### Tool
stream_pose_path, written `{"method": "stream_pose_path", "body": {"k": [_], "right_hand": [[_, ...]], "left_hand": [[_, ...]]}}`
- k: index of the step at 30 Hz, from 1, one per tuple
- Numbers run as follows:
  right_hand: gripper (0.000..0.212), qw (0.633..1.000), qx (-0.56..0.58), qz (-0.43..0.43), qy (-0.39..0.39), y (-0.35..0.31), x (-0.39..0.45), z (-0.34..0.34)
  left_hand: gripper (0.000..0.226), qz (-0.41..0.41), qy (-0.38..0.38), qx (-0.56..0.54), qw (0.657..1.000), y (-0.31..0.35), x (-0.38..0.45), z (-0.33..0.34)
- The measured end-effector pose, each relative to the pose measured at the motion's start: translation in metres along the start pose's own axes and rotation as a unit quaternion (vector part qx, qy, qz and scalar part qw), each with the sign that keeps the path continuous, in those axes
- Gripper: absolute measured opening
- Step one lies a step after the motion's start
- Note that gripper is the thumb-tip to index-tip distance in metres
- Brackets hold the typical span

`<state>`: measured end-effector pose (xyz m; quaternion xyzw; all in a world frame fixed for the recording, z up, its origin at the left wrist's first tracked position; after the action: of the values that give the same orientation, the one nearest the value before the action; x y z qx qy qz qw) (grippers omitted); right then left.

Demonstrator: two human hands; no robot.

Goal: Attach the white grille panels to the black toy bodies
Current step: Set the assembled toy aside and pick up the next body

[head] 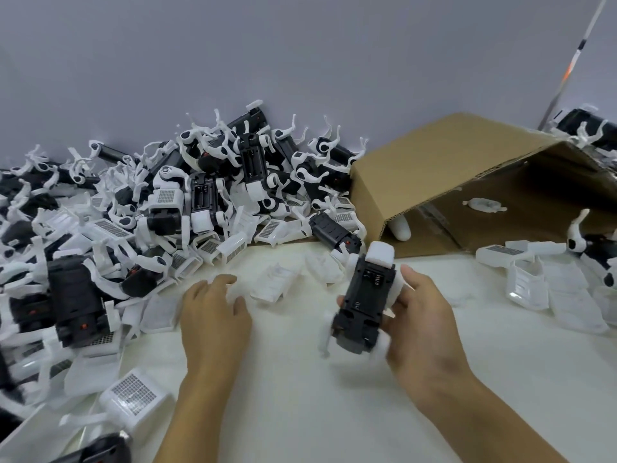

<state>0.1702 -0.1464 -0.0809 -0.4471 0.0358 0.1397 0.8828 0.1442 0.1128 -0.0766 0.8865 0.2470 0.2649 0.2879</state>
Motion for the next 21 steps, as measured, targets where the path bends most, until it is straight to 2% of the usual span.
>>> {"method": "stream_pose_path", "body": {"k": [3,4,5,6,8,9,10,12,14,15,18,19,21], "right_hand": [[0.021,1.000,-0.010,-0.007,0.014,0.000,0.000,-0.005],[0.032,0.999,-0.024,-0.014,0.018,0.000,0.001,-0.007],[0.044,0.999,-0.040,-0.025,0.020,-0.002,0.001,-0.007],[0.046,0.998,-0.050,-0.043,0.020,-0.004,0.001,-0.006],[0.031,0.995,-0.060,-0.074,0.023,-0.008,-0.001,-0.005],[0.024,0.994,-0.062,-0.083,0.029,-0.010,-0.002,-0.005],[0.022,0.993,-0.066,-0.090,0.031,-0.010,-0.001,-0.005],[0.022,0.992,-0.075,-0.098,0.028,-0.011,-0.003,-0.002],[0.023,0.989,-0.089,-0.114,0.014,-0.014,-0.006,0.004],[0.023,0.988,-0.096,-0.122,0.009,-0.015,-0.008,0.007],[0.022,0.984,-0.118,-0.136,-0.003,-0.015,-0.012,0.011],[0.023,0.981,-0.129,-0.144,-0.007,-0.015,-0.013,0.013],[0.024,0.976,-0.149,-0.162,-0.005,-0.016,-0.016,0.015]], "left_hand": [[0.029,-0.043,0.046,-0.136,0.989,0.005,-0.003,-0.014],[0.028,-0.073,0.048,-0.228,0.970,0.006,-0.003,-0.016],[0.028,-0.101,0.036,-0.339,0.935,0.011,-0.004,-0.016],[0.027,-0.124,0.007,-0.447,0.886,0.019,-0.006,-0.012],[0.027,-0.141,-0.079,-0.606,0.778,0.043,-0.012,-0.002],[0.028,-0.141,-0.117,-0.649,0.739,0.054,-0.017,0.003],[0.030,-0.140,-0.149,-0.671,0.713,0.064,-0.023,0.007],[0.034,-0.132,-0.199,-0.679,0.694,0.082,-0.037,0.015],[0.029,-0.110,-0.230,-0.661,0.706,0.093,-0.048,0.022],[0.028,-0.088,-0.230,-0.631,0.735,0.095,-0.052,0.023],[0.030,0.037,-0.149,-0.420,0.894,0.096,-0.049,0.008],[0.026,0.071,-0.138,-0.379,0.912,0.100,-0.049,0.003],[0.024,0.095,-0.189,-0.414,0.885,0.110,-0.057,0.004]]}}
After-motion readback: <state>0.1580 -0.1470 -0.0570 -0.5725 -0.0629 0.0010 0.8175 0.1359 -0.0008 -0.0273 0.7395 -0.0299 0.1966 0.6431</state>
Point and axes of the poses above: each hand's wrist, its own x-axis towards the middle knuckle, its own z-axis out of the palm, y = z × x, the point moved 8 cm from there along x, towards the middle knuckle, and after that the axes turned 2 degrees about y, right-handed, at the moved point
